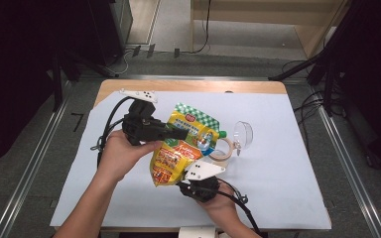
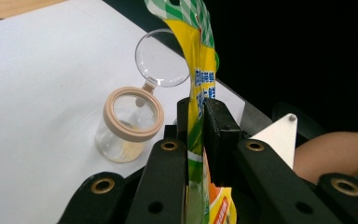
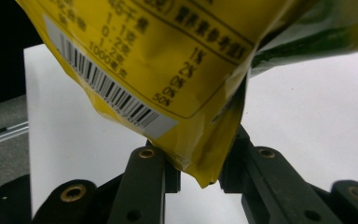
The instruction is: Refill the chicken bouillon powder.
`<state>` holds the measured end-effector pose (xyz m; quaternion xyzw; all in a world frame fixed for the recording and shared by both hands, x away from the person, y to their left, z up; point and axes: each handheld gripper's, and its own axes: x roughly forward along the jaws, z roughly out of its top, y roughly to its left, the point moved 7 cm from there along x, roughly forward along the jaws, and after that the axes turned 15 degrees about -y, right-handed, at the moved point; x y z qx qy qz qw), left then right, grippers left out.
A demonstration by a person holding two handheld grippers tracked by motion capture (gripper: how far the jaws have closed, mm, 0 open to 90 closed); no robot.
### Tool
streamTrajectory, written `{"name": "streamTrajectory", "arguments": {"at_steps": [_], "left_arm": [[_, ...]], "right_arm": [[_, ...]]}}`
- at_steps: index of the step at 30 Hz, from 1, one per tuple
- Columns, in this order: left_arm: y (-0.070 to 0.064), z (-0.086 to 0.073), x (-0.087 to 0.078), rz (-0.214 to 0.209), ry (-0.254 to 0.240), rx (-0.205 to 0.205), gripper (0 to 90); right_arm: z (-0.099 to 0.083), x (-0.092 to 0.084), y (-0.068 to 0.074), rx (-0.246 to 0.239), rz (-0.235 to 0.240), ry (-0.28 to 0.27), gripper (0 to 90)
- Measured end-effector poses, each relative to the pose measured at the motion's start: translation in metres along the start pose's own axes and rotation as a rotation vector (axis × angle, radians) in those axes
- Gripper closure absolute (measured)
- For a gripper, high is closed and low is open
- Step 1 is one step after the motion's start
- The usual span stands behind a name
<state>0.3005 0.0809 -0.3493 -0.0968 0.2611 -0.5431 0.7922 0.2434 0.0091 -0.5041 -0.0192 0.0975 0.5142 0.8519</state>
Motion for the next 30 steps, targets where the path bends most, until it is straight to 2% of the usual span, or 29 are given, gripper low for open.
{"name": "streamTrajectory", "arguments": {"at_steps": [3,6,8,11,12,14,17,20,23,24,29,30], "left_arm": [[0.001,-0.001,0.005,0.007,-0.013,-0.008,85.5],[0.003,-0.002,0.010,0.022,-0.004,-0.001,83.9],[0.004,-0.004,0.013,0.040,0.005,0.015,82.5],[0.004,-0.006,0.016,0.042,0.005,0.035,81.6],[0.006,-0.007,0.019,0.058,0.009,0.046,81.8],[0.006,-0.008,0.022,0.059,0.020,0.033,82.0],[0.007,-0.014,0.030,0.088,0.065,0.045,81.2],[0.008,-0.019,0.037,0.109,0.096,0.032,78.9],[0.011,-0.021,0.043,0.125,0.109,0.005,79.5],[0.013,-0.021,0.045,0.126,0.096,-0.005,79.7],[0.018,-0.019,0.049,0.147,0.092,-0.009,80.1],[0.021,-0.019,0.050,0.163,0.101,-0.013,80.1]], "right_arm": [[0.002,-0.001,0.002,0.022,0.003,0.000,76.4],[0.002,-0.001,0.004,0.048,0.009,0.003,76.6],[0.002,-0.001,0.005,0.066,0.020,0.005,76.7],[0.003,-0.001,0.009,0.096,0.038,0.010,76.7],[0.003,-0.001,0.009,0.101,0.045,0.006,76.8],[0.003,0.000,0.010,0.097,0.046,0.003,77.1],[0.006,0.001,0.022,0.026,0.077,0.020,78.1],[0.008,0.002,0.027,-0.002,0.084,0.019,78.6],[0.011,0.004,0.030,-0.005,0.090,0.020,77.0],[0.011,0.004,0.029,0.000,0.087,0.023,77.0],[0.010,0.007,0.019,0.018,0.081,0.029,77.0],[0.010,0.007,0.017,0.021,0.085,0.033,76.9]]}}
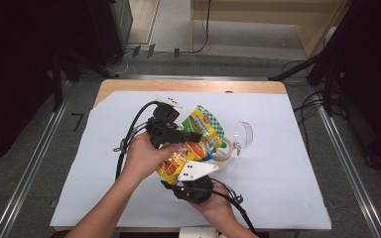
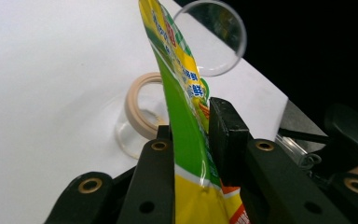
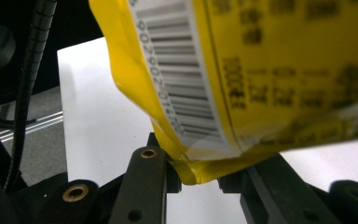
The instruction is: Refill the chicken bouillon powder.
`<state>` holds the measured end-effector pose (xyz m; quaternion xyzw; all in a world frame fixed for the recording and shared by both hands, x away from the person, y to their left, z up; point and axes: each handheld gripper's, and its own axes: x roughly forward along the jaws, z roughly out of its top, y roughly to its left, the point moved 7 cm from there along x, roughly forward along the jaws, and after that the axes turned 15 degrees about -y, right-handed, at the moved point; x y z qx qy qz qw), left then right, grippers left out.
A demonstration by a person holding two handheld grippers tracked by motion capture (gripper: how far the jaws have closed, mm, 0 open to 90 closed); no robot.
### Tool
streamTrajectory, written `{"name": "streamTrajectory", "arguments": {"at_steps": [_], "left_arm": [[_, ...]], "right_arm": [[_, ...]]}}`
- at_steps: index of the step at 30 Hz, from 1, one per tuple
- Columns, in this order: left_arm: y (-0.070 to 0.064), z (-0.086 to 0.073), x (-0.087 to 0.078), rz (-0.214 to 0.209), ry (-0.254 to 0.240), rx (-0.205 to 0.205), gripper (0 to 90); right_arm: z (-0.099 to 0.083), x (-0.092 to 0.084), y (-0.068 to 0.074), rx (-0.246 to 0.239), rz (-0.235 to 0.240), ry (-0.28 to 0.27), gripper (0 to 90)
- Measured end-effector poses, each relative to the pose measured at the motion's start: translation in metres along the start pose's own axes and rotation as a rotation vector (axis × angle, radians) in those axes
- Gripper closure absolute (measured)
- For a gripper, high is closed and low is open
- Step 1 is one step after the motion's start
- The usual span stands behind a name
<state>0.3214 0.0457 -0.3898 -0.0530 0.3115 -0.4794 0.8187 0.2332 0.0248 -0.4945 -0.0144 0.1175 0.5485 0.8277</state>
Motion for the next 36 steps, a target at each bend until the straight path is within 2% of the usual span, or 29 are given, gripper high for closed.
{"name": "streamTrajectory", "arguments": {"at_steps": [3,5,9,13,14,16,18,23,27,28,29,31,32,33,34,36], "left_arm": [[0.003,0.003,0.005,0.013,0.014,-0.020,80.1],[0.005,0.007,0.010,0.018,0.045,-0.025,79.8],[0.006,0.010,0.017,0.023,0.076,-0.047,77.1],[0.008,0.013,0.019,0.021,0.063,-0.058,75.6],[0.008,0.013,0.019,0.017,0.057,-0.065,74.2],[0.007,0.013,0.019,-0.021,0.063,-0.087,67.0],[0.007,0.012,0.020,-0.019,0.065,-0.089,63.8],[0.007,0.009,0.023,0.020,0.089,-0.052,70.2],[0.009,0.008,0.023,0.037,0.099,-0.057,78.4],[0.009,0.008,0.023,0.050,0.102,-0.042,80.3],[0.010,0.009,0.022,0.066,0.100,-0.029,80.5],[0.009,0.010,0.021,0.069,0.100,-0.029,80.7],[0.007,0.011,0.020,0.085,0.097,-0.012,80.9],[0.007,0.011,0.020,0.085,0.097,-0.012,80.9],[0.003,0.012,0.020,0.085,0.094,0.003,80.9],[0.000,0.013,0.020,0.074,0.091,0.005,80.9]], "right_arm": [[0.005,0.004,-0.003,0.004,0.008,0.011,73.2],[0.009,0.005,-0.004,0.013,0.013,0.006,72.4],[0.014,0.009,-0.008,0.056,0.021,0.001,72.3],[0.019,0.010,-0.015,0.093,0.027,-0.017,72.3],[0.020,0.011,-0.018,0.084,0.031,-0.020,72.2],[0.020,0.011,-0.018,0.088,0.042,-0.034,72.1],[0.019,0.011,-0.019,0.100,0.048,-0.037,72.1],[0.017,0.011,-0.020,0.101,0.049,-0.037,71.3],[0.016,0.011,-0.018,0.088,0.030,-0.016,69.3],[0.016,0.013,-0.015,0.063,0.024,-0.003,62.7],[0.017,0.013,-0.015,0.043,0.012,0.002,62.2],[0.017,0.013,-0.015,0.032,0.011,0.002,62.3],[0.019,0.013,-0.014,0.023,0.003,0.007,63.2],[0.019,0.013,-0.014,0.023,0.003,0.007,63.2],[0.021,0.013,-0.015,-0.003,-0.013,0.008,66.5],[0.021,0.012,-0.015,-0.005,-0.014,0.009,66.9]]}}
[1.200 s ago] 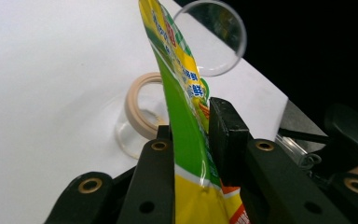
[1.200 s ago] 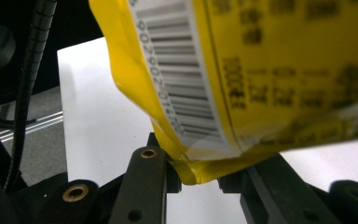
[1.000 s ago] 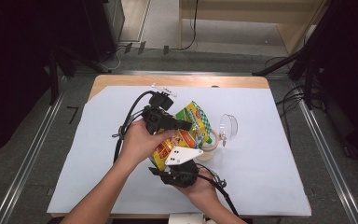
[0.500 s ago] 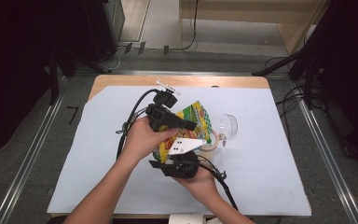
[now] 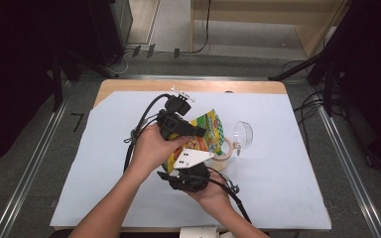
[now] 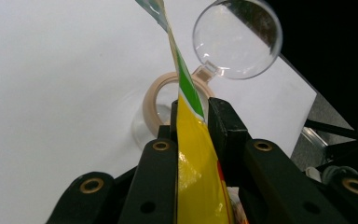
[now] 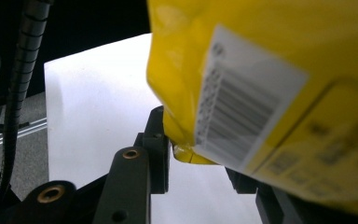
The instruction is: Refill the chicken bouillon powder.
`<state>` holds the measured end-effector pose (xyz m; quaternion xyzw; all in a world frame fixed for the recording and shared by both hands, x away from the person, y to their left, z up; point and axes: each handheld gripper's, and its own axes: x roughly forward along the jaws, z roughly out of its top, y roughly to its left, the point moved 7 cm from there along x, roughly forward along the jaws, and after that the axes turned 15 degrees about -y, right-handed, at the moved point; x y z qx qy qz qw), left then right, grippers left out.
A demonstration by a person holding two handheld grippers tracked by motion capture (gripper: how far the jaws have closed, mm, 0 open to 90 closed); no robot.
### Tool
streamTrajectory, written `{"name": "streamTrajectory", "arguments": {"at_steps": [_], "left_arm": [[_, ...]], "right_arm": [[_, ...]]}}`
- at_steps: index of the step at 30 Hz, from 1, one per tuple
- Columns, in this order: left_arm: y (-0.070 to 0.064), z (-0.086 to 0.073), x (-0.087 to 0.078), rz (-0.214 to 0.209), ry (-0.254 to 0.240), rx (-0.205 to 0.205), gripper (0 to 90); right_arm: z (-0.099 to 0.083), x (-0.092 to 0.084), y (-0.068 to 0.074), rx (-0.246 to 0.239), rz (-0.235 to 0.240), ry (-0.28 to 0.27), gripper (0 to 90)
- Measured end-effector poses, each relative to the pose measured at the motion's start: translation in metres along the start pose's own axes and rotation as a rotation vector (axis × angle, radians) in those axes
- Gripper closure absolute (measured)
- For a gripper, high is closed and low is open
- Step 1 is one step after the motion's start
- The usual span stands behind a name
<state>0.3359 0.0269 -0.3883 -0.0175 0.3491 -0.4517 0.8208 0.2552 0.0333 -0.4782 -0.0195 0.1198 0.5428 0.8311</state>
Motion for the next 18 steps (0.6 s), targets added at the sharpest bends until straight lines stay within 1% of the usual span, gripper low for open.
{"name": "streamTrajectory", "arguments": {"at_steps": [1,2,3,6,8,9,10,11,12,13,14,17,18], "left_arm": [[-0.002,0.000,0.000,-0.013,-0.004,-0.006,80.6],[-0.005,0.001,0.000,-0.048,-0.001,-0.017,78.9],[-0.006,0.001,0.000,-0.059,-0.002,-0.022,77.8],[-0.008,0.000,0.000,-0.058,-0.004,0.000,77.1],[-0.008,0.001,-0.001,-0.067,-0.005,0.007,75.6],[-0.008,0.001,-0.002,-0.073,-0.012,0.007,75.3],[-0.008,0.002,-0.002,-0.090,-0.016,0.002,73.4],[-0.008,0.002,-0.002,-0.090,-0.016,0.002,71.3],[-0.008,0.003,-0.003,-0.108,-0.033,-0.010,70.7],[-0.008,0.004,-0.003,-0.109,-0.041,-0.004,70.4],[-0.008,0.004,-0.004,-0.106,-0.047,0.010,70.5],[-0.008,0.005,-0.004,-0.105,-0.061,0.007,68.2],[-0.007,0.007,-0.005,-0.108,-0.061,-0.007,66.8]], "right_arm": [[0.000,0.000,0.000,0.008,-0.002,-0.001,67.7],[-0.001,0.000,-0.001,0.021,0.000,-0.003,68.8],[-0.001,0.000,-0.001,0.030,0.001,-0.003,69.2],[-0.001,-0.001,-0.001,0.038,0.005,-0.007,69.5],[0.001,-0.001,-0.001,0.046,0.010,-0.011,69.5],[0.001,-0.002,0.000,0.048,0.012,-0.012,69.5],[0.002,-0.002,0.000,0.046,0.014,-0.015,69.6],[0.002,-0.002,0.000,0.046,0.014,-0.015,69.6],[0.004,-0.002,0.000,0.051,0.016,-0.021,69.6],[0.005,-0.002,0.000,0.049,0.013,-0.024,69.6],[0.006,-0.003,0.000,0.058,0.016,-0.026,69.6],[0.008,-0.004,-0.002,0.060,0.014,-0.032,69.6],[0.009,-0.004,-0.002,0.062,0.014,-0.038,69.6]]}}
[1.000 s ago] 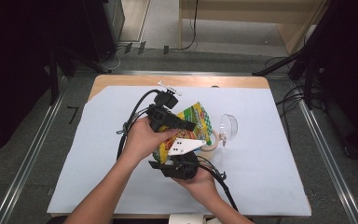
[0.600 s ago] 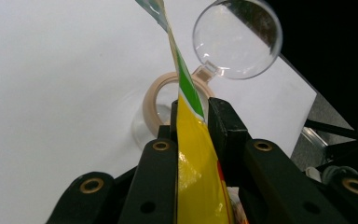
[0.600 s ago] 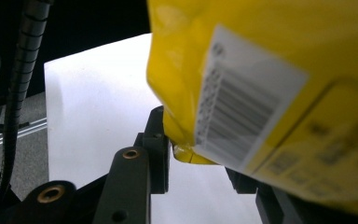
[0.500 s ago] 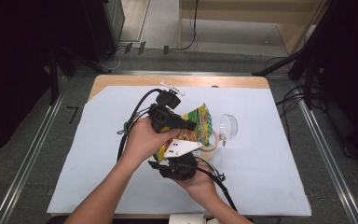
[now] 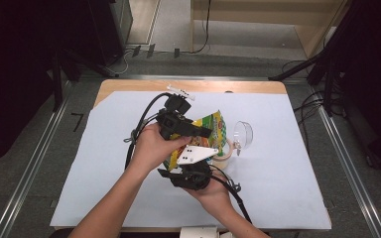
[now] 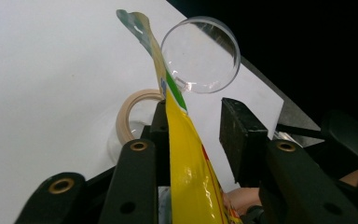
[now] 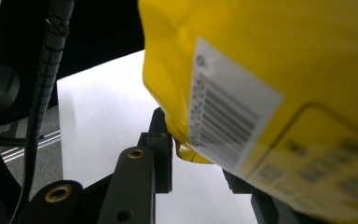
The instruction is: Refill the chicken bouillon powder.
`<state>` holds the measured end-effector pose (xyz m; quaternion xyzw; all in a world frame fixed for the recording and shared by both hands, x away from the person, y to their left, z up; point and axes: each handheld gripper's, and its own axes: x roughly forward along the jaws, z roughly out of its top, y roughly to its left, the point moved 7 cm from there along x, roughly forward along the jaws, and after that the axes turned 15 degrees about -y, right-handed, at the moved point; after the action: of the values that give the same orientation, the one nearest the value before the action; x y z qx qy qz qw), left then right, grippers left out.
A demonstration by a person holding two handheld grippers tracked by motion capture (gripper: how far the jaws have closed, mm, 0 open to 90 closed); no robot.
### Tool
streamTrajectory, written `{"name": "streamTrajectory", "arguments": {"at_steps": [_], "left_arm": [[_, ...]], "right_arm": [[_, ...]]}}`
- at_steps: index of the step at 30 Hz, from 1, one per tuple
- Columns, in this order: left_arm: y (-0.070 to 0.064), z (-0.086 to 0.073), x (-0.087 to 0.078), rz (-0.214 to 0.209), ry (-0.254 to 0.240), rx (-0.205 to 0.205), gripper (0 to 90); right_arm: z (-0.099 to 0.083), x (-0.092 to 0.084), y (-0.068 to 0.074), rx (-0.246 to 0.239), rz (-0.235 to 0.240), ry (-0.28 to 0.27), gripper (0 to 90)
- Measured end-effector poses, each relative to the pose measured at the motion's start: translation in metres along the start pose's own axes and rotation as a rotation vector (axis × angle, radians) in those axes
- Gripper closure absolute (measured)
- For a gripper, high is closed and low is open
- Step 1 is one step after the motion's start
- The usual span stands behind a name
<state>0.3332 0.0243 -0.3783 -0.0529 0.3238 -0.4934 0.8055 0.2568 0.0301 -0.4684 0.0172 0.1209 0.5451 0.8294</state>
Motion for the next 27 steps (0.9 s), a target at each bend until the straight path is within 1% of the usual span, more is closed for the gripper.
{"name": "streamTrajectory", "arguments": {"at_steps": [1,2,3,5,7,9,11,12,13,14,15,17,18,19,20,22,26,27], "left_arm": [[0.0013,0.0008,-0.0006,0.004,-0.002,-0.011,66.9],[0.0013,0.0008,-0.0006,0.004,-0.002,-0.011,67.7],[0.0033,0.0022,-0.0022,0.007,-0.007,-0.024,68.5],[0.0037,0.0027,-0.0026,0.007,-0.007,-0.028,69.0],[0.0030,0.0031,-0.0037,0.006,-0.002,-0.022,68.2],[0.0021,0.0027,-0.0029,0.025,0.006,-0.012,67.0],[0.0014,0.0018,-0.0018,0.042,0.018,0.014,67.1],[0.0016,0.0014,-0.0011,0.055,0.023,0.024,68.1],[0.0016,0.0014,-0.0011,0.055,0.023,0.024,69.3],[0.0027,0.0009,-0.0001,0.069,0.028,0.037,70.0],[0.0030,0.0009,-0.0003,0.067,0.027,0.042,70.4],[0.0046,0.0005,-0.0011,0.089,0.033,0.042,72.9],[0.0052,0.0004,-0.0014,0.099,0.037,0.043,75.5],[0.0052,0.0004,-0.0014,0.099,0.037,0.043,76.7],[0.0055,0.0001,-0.0019,0.108,0.044,0.049,76.7],[0.0062,0.0003,-0.0030,0.118,0.046,0.044,77.4],[0.0053,0.0009,-0.0031,0.116,0.042,0.037,77.3],[0.0046,0.0013,-0.0032,0.114,0.040,0.041,77.3]], "right_arm": [[0.0005,-0.0002,0.0000,0.001,0.000,-0.001,69.5],[0.0005,-0.0002,0.0000,0.001,0.000,-0.001,69.5],[0.0022,-0.0008,0.0003,-0.001,0.001,-0.002,69.3],[0.0028,-0.0009,0.0002,-0.002,0.001,-0.003,69.2],[0.0039,-0.0014,0.0002,-0.009,-0.001,-0.004,69.0],[0.0043,-0.0013,0.0006,-0.001,0.003,-0.006,68.9],[0.0041,-0.0004,0.0005,0.005,0.005,-0.007,68.8],[0.0036,0.0003,0.0010,0.017,0.008,-0.003,68.8],[0.0036,0.0003,0.0010,0.017,0.008,-0.003,68.8],[0.0030,0.0020,0.0008,0.022,0.008,-0.003,68.3],[0.0027,0.0024,0.0006,0.021,0.006,-0.004,68.3],[0.0023,0.0030,-0.0001,0.011,0.004,-0.004,67.9],[0.0019,0.0033,0.0008,0.015,0.008,-0.004,67.5],[0.0019,0.0033,0.0008,0.015,0.008,-0.004,67.5],[0.0013,0.0037,0.0009,0.007,0.005,-0.001,67.3],[0.0008,0.0046,0.0020,-0.010,0.000,-0.001,67.1],[0.0016,0.0041,0.0024,-0.016,-0.001,-0.005,67.6],[0.0018,0.0039,0.0023,-0.017,-0.003,-0.004,67.6]]}}
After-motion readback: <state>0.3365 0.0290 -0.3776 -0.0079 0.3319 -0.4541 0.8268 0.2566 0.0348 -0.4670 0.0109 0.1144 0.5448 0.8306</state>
